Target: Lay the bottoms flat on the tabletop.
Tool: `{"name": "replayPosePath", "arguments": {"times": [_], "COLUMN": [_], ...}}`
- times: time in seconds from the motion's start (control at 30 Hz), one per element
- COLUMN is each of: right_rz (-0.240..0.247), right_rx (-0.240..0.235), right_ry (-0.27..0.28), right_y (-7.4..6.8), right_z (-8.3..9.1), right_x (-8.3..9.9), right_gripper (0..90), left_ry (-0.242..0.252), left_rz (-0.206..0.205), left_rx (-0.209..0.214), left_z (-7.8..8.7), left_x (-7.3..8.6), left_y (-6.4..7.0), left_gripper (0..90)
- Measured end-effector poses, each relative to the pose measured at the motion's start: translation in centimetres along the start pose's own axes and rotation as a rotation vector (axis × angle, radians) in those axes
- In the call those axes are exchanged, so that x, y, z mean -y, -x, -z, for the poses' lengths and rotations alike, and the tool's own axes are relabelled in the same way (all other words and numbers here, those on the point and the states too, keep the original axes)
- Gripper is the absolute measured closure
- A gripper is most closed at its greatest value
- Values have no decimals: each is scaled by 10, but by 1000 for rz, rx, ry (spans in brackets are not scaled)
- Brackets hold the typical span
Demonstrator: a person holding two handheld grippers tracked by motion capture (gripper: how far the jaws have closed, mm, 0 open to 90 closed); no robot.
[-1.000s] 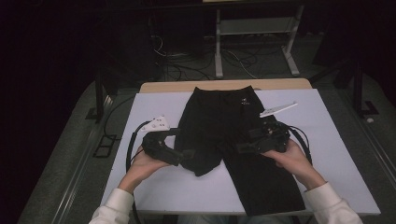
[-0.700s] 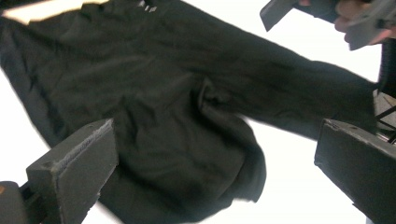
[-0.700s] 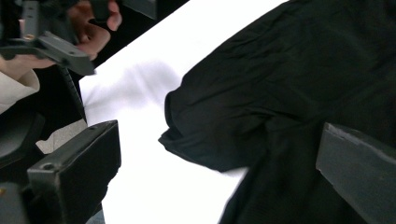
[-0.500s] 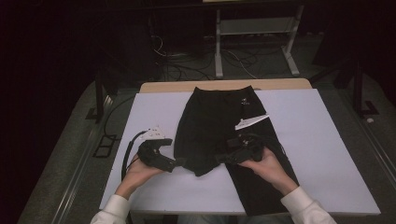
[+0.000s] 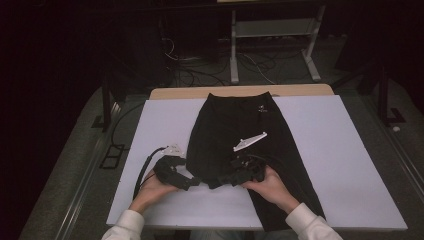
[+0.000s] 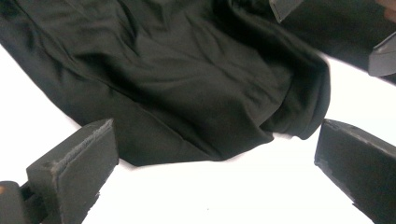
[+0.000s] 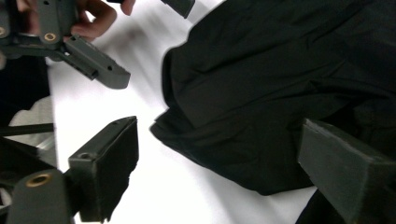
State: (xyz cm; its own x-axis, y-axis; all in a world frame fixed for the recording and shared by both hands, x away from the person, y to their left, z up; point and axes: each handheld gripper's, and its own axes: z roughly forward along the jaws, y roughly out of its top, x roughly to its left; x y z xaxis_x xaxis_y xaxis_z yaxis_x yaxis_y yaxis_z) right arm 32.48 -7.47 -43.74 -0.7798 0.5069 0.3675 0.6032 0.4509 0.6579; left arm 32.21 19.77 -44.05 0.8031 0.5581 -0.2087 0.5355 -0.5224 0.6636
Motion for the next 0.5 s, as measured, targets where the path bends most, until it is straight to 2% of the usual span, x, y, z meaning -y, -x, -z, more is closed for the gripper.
{"name": "replayPosePath", "arguments": {"times": [0.07,0.13,0.27,0.33,0.4,0.47,0.5], "right_rz": [2,14,18,14,10,25,38], "right_rx": [14,30,61,60,53,43,45], "right_ry": [-6,-16,-33,-29,-42,-67,-70], "right_y": [-1,-2,-2,-1,0,1,1], "right_z": [-4,-8,-14,-15,-16,-18,-18], "right_x": [2,3,5,4,3,2,1], "right_gripper": [148,199,331,446,578,699,754], "left_ry": [-24,-36,-42,-37,-34,-35,-34], "left_rz": [-11,-22,-66,-96,-105,-112,-109], "left_rx": [1,-3,-30,-61,-83,-88,-76], "left_z": [-4,-5,-7,-8,-10,-13,-15], "left_x": [0,1,1,0,-2,-5,-7], "left_y": [1,2,3,5,6,5,6], "left_gripper": [16,72,231,362,497,617,683]}}
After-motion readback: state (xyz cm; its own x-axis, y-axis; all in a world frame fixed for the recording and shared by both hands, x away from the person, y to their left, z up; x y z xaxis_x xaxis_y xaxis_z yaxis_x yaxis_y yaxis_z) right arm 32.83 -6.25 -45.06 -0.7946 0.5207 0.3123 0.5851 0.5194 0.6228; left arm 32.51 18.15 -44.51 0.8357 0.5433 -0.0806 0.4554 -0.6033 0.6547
